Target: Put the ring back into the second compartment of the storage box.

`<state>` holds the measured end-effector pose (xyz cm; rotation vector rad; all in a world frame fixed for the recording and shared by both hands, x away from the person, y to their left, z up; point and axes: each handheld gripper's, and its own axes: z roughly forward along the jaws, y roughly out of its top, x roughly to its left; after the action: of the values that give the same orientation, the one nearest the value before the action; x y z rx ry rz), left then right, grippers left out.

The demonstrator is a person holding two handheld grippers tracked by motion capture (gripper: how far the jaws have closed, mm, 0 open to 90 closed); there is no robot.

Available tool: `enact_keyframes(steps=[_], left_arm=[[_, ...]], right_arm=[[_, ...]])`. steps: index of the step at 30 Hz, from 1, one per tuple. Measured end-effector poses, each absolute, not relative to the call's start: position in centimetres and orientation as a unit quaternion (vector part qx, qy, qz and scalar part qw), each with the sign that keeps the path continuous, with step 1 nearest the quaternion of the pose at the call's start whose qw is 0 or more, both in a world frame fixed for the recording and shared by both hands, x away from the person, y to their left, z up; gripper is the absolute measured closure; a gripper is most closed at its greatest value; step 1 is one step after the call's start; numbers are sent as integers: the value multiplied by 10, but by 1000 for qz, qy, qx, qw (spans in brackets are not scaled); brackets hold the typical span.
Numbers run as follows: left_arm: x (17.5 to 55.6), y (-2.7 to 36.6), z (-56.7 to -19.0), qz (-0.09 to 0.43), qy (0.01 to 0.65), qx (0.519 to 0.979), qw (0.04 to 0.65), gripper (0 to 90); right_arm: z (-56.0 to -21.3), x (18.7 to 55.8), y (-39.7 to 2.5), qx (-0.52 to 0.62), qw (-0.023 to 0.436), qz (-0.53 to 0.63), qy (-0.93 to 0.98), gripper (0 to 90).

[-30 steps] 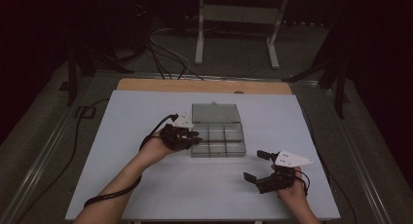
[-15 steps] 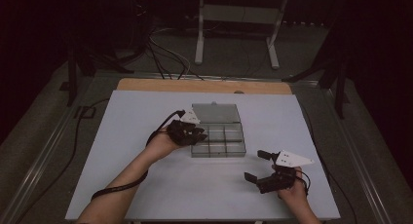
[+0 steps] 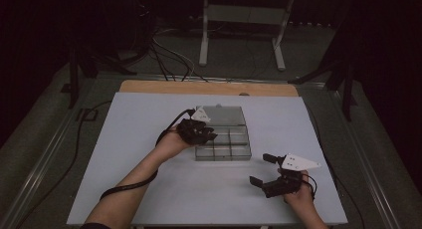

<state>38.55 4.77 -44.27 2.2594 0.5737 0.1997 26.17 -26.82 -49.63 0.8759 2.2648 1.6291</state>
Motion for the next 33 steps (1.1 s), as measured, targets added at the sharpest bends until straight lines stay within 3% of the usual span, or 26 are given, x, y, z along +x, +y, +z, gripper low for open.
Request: enact_keyframes(steps=[33], left_arm=[[412, 4, -462, 58, 235, 902, 358, 729]], right_arm=[[-496, 262, -269, 297, 105, 556, 769, 0]])
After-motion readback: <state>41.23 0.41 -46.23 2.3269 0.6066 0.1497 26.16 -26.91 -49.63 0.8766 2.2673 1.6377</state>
